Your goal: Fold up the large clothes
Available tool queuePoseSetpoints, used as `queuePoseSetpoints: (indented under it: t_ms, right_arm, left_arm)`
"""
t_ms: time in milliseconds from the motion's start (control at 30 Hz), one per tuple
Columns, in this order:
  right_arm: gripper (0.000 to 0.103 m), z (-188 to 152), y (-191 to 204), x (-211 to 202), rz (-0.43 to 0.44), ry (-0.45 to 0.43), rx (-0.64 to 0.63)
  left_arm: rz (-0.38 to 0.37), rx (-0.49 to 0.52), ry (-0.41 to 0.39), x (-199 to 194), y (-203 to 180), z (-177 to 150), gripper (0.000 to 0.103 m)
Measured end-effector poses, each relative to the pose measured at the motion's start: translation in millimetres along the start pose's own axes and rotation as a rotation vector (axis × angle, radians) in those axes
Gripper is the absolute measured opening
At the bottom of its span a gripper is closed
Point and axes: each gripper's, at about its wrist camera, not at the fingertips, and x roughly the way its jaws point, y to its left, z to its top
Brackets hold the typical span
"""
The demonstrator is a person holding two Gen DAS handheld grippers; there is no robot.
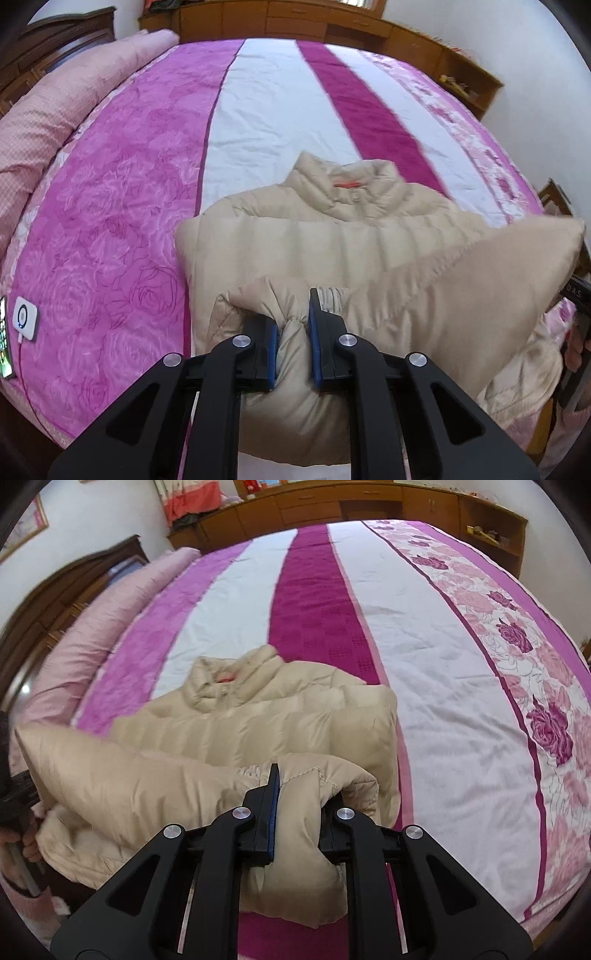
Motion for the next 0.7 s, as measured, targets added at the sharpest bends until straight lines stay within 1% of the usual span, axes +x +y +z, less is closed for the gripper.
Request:
queuePoseSetpoints:
  t_ms: [133,200,367,567,633,700]
  right_arm:
    - [0.015,5,-5,35,-0.060,0.023,-0.008]
    - [0.016,7,-7,50,-0.077,0.032,-0.014]
    - [0.018,8,-7,71,-0.103,0.038,-0.037]
    - [0.021,7,-5,75,-0.110,0.040,-0.056]
    - [0.022,7,-4,73,-0.108,0.039,-0.066]
    - [0.024,7,-3,69,-0.099,0.036,-0.063]
  left_arm:
    - [0.057,-0.022,0.037,37,10,6,0.015]
    - [0.069,-0.032,0.052,52,15,8,0.016]
    - [0.106,-0.031,0.054,67,17,10,0.019]
    - [0.108,-0.031,0.040,64,16,10,0.021]
    - [0.101,-0.020,0.035,56,16,9,0.025]
    - [0.092,0.000,0.030,45,15,8,0.032]
